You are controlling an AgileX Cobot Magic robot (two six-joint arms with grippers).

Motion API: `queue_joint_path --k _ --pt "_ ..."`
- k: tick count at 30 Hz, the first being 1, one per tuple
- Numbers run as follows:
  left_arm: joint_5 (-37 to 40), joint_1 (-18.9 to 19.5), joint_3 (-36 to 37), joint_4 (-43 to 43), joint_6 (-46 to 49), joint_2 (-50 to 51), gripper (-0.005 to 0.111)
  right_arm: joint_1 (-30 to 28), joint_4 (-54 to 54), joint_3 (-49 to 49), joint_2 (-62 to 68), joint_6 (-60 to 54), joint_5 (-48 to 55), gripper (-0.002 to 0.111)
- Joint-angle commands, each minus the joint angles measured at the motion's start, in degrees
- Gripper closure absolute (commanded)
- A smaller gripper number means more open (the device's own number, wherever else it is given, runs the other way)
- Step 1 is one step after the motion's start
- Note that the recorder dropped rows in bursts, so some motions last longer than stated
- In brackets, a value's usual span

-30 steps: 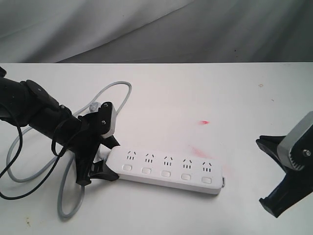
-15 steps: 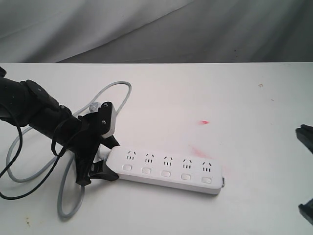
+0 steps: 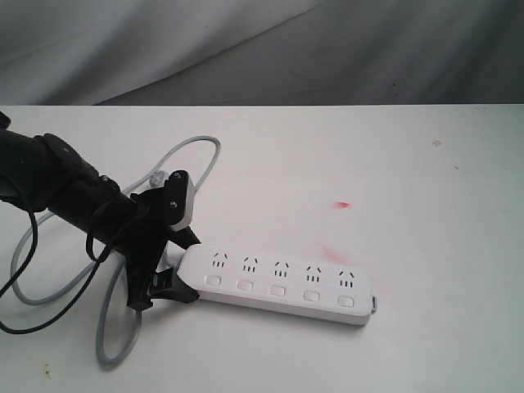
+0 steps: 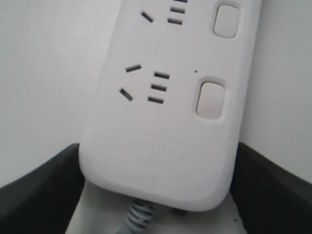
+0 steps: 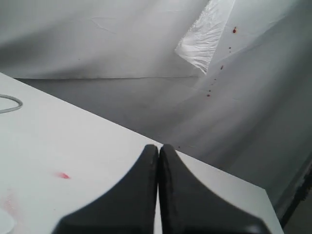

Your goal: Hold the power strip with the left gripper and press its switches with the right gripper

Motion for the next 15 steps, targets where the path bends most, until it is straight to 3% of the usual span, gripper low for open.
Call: queue_joint_path --k 1,7,8,15 --pt "0.3 -0.2 -0.1 0.5 0.0 0.1 0.041 -0.5 3.0 0.4 -0.5 0.1 -1.1 0.108" --pt "0.3 -0.2 -0.1 0.5 0.0 0.1 0.041 -0.5 10.4 0.4 -0.5 -1.8 0.3 0.108" --pt "0.3 -0.2 -0.1 0.5 0.0 0.1 0.041 -0.5 14.0 0.4 -0.5 -8.8 -0.7 0.108" --pt "0.3 -0.2 -0.1 0.5 0.0 0.1 0.041 -0.5 14.0 0.4 -0.5 -9.4 -1.9 0.108"
